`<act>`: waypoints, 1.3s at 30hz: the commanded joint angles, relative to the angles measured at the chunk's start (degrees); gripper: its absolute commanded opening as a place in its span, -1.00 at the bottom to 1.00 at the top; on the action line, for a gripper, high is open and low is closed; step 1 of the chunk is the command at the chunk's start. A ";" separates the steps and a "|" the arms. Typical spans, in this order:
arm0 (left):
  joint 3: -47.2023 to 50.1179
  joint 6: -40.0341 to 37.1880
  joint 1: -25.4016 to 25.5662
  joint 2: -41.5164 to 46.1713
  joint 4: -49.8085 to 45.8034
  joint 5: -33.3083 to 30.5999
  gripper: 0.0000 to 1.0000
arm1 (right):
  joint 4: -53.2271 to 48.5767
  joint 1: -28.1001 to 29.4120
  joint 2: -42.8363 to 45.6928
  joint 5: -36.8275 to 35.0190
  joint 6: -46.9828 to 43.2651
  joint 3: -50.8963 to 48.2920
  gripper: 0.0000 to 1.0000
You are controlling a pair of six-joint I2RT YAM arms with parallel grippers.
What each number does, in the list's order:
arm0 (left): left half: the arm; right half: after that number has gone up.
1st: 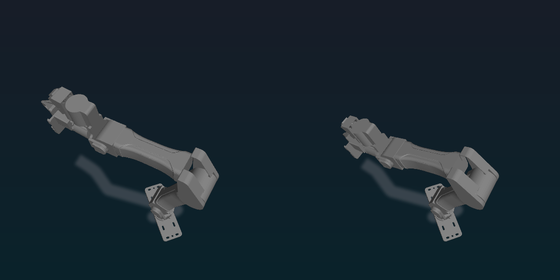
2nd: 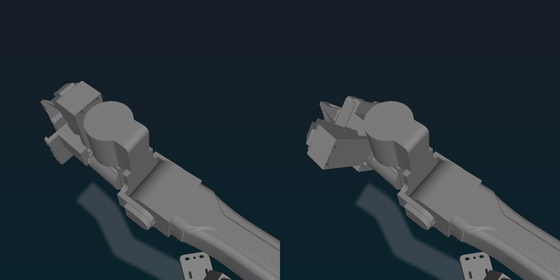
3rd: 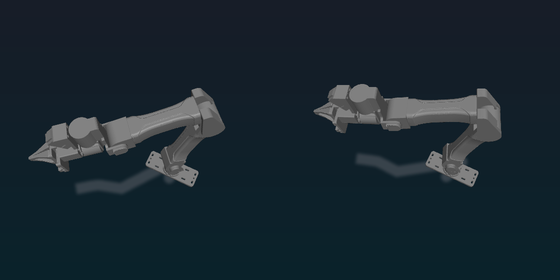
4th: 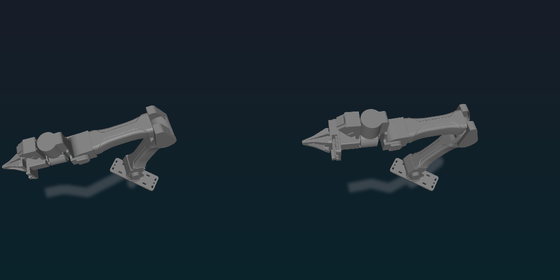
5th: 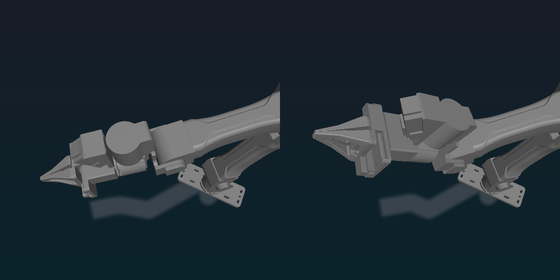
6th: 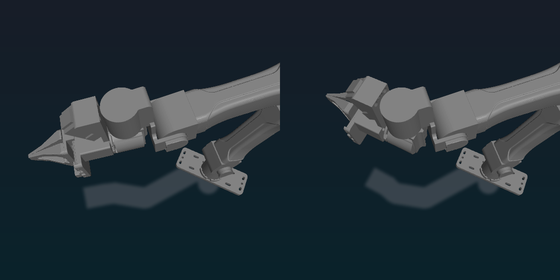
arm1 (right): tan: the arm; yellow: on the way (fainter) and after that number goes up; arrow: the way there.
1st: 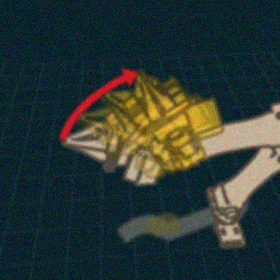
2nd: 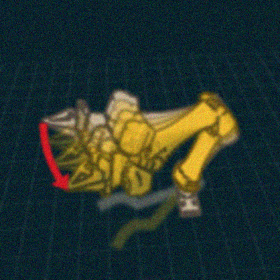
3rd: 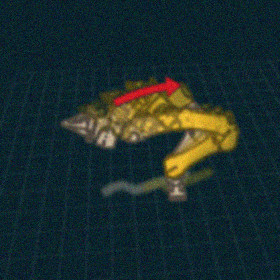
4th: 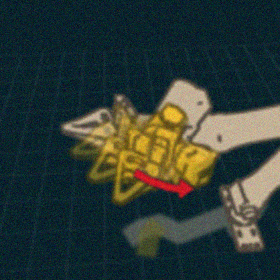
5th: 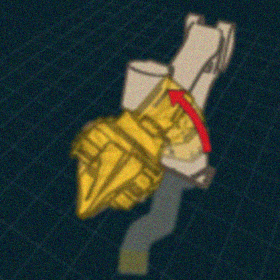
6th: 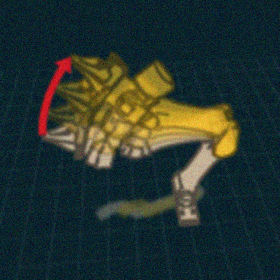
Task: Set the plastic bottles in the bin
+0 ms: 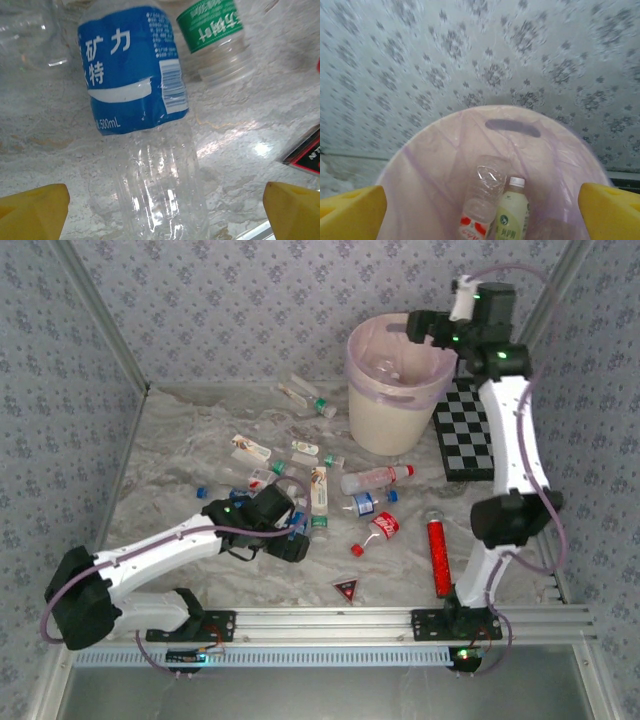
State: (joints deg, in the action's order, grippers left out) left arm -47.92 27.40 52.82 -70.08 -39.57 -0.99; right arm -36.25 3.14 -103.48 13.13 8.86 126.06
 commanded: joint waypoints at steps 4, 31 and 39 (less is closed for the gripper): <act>3.18 -2.87 -0.26 -3.79 1.82 1.87 0.98 | 3.70 1.64 11.62 9.84 5.94 -17.31 1.00; -2.82 -7.03 0.43 -14.58 2.27 3.08 0.25 | 1.53 4.31 43.98 11.84 8.85 -63.23 1.00; -7.89 -6.52 1.33 -4.17 -8.88 -3.81 0.22 | 7.25 12.73 43.69 21.72 12.37 -64.71 1.00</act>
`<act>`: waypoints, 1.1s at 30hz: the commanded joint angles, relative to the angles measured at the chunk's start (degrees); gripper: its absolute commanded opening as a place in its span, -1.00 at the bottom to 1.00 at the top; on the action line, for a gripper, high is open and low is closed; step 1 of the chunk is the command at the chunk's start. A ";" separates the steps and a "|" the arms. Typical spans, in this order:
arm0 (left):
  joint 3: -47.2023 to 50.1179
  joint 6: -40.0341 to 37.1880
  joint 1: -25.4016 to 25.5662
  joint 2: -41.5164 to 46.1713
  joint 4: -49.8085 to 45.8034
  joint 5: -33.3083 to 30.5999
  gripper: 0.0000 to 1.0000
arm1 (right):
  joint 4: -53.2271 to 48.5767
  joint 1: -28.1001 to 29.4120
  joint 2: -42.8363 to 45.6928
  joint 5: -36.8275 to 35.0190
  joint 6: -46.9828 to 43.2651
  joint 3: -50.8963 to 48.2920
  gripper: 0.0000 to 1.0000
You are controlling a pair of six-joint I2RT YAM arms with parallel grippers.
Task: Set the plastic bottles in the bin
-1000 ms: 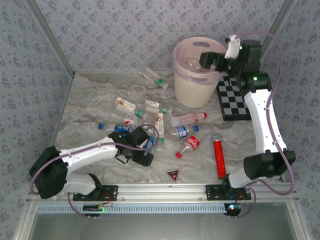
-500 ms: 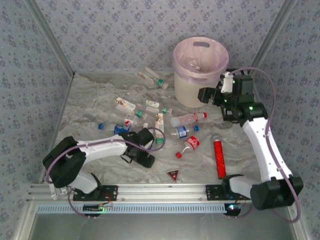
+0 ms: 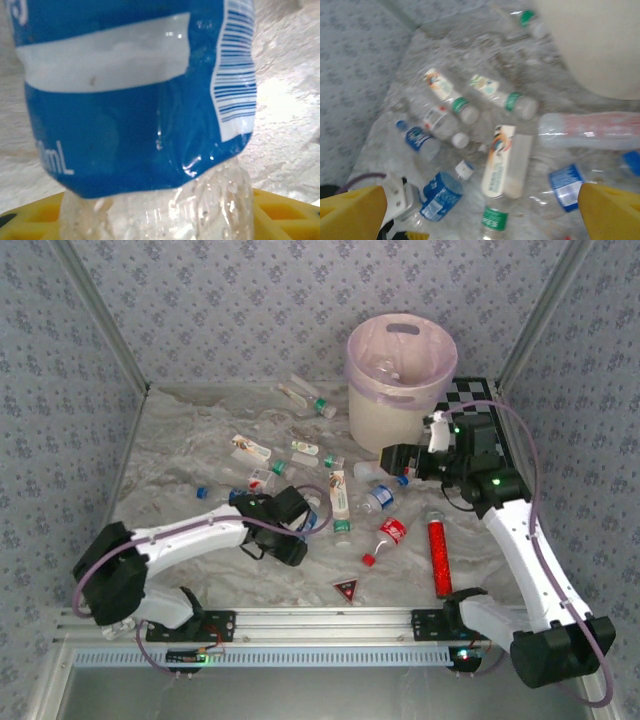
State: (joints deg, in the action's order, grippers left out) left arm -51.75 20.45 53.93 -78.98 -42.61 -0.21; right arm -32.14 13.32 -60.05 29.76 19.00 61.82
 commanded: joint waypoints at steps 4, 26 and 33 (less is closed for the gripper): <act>-8.18 -0.31 -0.16 8.45 -1.23 -13.57 0.14 | 11.16 5.60 -1.39 8.59 7.66 -1.35 0.99; -4.08 -10.49 -2.62 8.45 36.94 3.27 -0.02 | 24.17 12.21 -16.81 7.87 12.79 9.63 0.80; -4.24 -9.91 -2.66 8.31 36.46 0.18 0.03 | 21.77 11.99 -18.57 7.50 11.92 11.63 0.28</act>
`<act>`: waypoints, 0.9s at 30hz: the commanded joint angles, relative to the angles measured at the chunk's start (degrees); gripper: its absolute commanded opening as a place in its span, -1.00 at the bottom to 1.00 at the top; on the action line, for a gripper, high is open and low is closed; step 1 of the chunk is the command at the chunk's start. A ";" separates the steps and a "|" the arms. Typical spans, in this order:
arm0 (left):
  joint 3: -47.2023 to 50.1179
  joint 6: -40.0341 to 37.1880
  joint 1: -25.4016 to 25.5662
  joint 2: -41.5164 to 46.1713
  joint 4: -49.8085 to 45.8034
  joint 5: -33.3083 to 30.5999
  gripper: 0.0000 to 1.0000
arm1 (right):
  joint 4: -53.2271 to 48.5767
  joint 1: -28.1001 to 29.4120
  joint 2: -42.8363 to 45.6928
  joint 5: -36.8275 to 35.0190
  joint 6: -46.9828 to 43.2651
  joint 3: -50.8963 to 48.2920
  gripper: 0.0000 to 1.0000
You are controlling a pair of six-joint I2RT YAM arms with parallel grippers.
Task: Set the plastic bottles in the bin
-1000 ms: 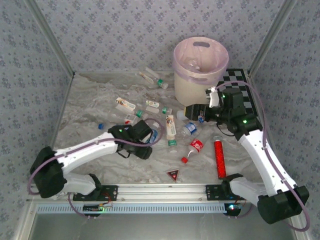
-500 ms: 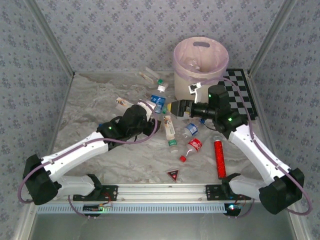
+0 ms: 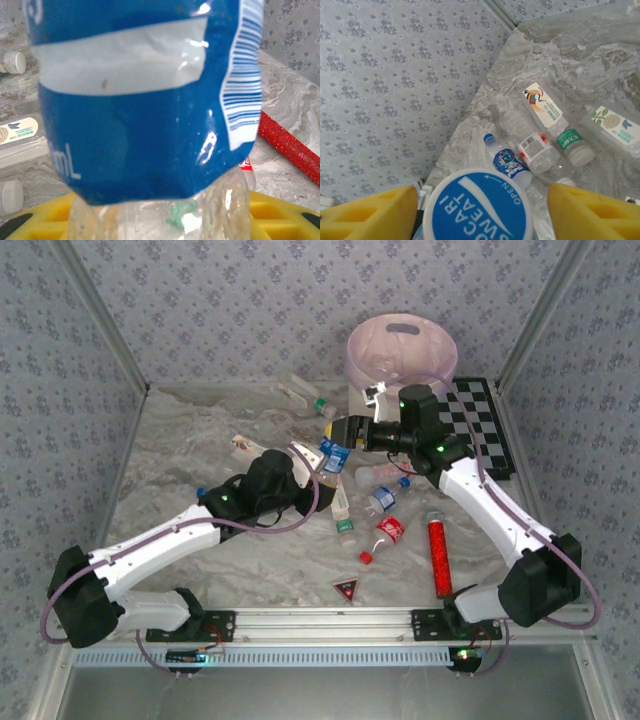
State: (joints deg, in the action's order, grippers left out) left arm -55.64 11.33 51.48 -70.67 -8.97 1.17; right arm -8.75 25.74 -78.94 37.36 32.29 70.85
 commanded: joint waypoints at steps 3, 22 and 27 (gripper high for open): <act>0.33 -0.03 -0.31 -0.25 3.10 -3.30 0.09 | -4.49 -0.39 0.82 -1.84 -3.58 3.37 0.01; 4.70 5.61 -0.60 6.06 0.19 -7.95 0.98 | -15.06 -5.55 -1.63 -13.67 -16.80 28.11 -1.00; 8.47 8.92 -0.77 9.46 0.07 -12.79 0.98 | -7.66 -10.36 -2.68 -20.86 -19.68 34.03 -1.00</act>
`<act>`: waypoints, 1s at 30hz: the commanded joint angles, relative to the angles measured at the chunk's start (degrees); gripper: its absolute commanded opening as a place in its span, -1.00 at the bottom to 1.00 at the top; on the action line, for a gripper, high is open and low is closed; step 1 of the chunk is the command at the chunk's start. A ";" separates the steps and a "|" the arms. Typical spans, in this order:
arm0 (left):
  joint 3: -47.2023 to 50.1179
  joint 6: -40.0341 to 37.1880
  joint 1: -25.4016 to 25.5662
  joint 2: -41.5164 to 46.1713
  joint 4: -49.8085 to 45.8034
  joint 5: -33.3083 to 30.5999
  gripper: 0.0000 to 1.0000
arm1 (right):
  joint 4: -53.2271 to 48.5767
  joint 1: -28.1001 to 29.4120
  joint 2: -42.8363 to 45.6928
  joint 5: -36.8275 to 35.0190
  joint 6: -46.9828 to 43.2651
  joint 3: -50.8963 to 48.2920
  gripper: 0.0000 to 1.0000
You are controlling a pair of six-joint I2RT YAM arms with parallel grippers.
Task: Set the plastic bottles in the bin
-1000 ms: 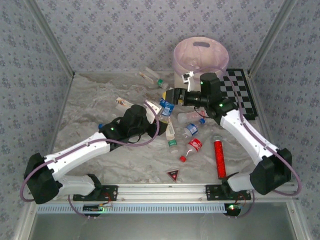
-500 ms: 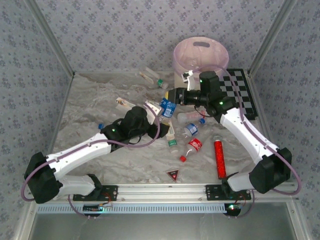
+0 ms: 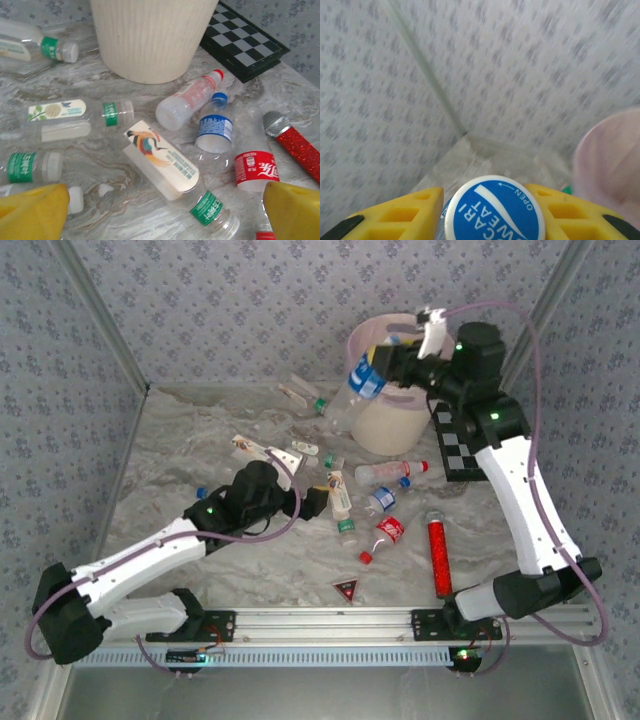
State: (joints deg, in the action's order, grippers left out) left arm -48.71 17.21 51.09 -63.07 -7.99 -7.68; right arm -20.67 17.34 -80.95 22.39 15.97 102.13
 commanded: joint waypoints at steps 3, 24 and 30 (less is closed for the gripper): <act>2.99 4.46 -0.55 3.52 -1.03 -4.88 0.98 | 8.99 -3.75 -2.10 -10.34 -5.96 4.92 -1.00; 7.26 9.27 -1.42 13.86 -9.76 -9.10 0.98 | -3.01 -3.30 -32.28 -14.11 -23.37 22.62 -1.00; 7.84 9.77 -2.01 13.96 -9.98 -9.38 0.98 | -4.37 -2.84 -36.70 -13.69 -21.35 19.65 -1.00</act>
State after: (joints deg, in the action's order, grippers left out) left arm -40.91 26.06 49.60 -49.41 -17.04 -15.97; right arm -23.35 14.06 -116.40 7.73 -6.79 122.28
